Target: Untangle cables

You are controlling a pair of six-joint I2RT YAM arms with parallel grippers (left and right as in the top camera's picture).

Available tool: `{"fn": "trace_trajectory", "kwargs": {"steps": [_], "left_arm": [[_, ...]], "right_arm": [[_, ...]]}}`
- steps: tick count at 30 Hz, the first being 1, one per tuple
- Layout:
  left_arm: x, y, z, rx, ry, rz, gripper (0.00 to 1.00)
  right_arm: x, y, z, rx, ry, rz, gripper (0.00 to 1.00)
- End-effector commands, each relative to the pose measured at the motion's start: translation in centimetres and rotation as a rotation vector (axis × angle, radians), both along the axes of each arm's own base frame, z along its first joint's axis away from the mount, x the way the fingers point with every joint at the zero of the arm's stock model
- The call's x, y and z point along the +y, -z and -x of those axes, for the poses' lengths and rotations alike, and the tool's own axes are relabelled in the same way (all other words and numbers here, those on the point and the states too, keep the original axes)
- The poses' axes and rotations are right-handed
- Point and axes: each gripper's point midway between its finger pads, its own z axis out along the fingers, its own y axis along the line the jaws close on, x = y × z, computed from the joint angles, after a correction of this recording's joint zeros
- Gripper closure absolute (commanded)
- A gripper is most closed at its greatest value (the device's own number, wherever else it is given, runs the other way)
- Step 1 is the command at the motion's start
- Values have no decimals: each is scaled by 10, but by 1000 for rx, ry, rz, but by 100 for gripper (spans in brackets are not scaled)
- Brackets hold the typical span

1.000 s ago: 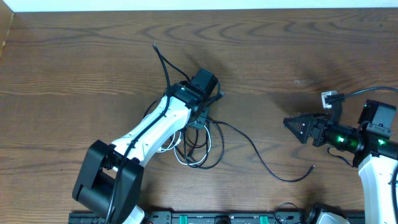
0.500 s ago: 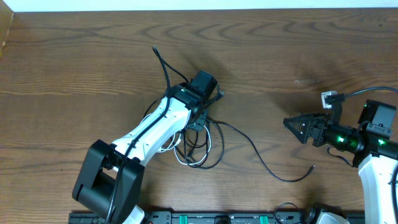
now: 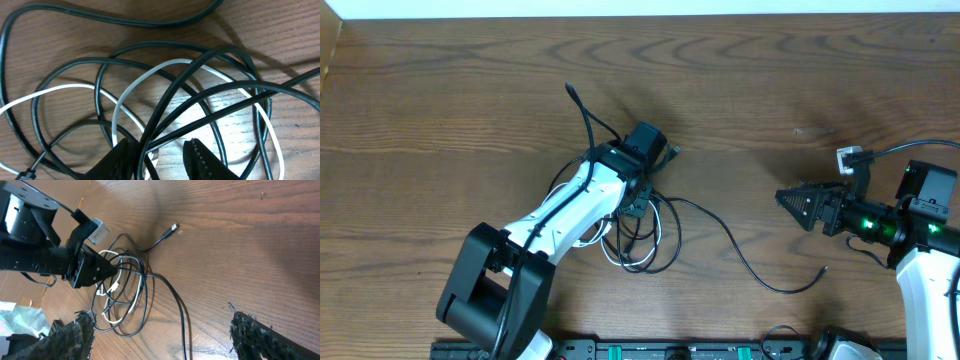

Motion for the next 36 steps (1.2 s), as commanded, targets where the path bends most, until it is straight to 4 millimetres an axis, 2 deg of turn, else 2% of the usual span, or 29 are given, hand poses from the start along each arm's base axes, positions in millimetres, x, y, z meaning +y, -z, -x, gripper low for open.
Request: {"fn": "trace_trajectory", "kwargs": {"steps": [1, 4, 7, 11, 14, 16, 19, 24, 29, 36], "left_arm": [[-2, 5, 3, 19, -8, 11, 69], [-2, 5, 3, 20, -8, 10, 75], [-3, 5, 4, 23, -7, 16, 92], [-3, 3, 3, 21, -7, 20, 93], [-9, -11, 1, 11, -4, 51, 93], [-14, -32, -6, -26, -2, 78, 93], [-21, -73, -18, -115, 1, 134, 92], [-30, -159, -25, -313, 16, 283, 93], [-32, -235, -8, -491, 50, 454, 93], [-28, -315, 26, -693, 117, 656, 93]], "right_arm": [[0, 0, 0, -8, -8, 0, 15], [0, 0, 0, -8, -8, 1, 15], [0, 0, 0, -9, -8, 1, 15], [0, 0, 0, -9, -8, 1, 15], [0, 0, 0, -9, -8, 1, 15], [0, 0, 0, -9, -8, 0, 15], [1, -1, 1, -11, -11, -4, 15], [7, -9, 3, -41, -46, -49, 14], [16, -22, 6, -91, -100, -112, 14], [36, -28, 13, -102, -180, -151, 14]]}}
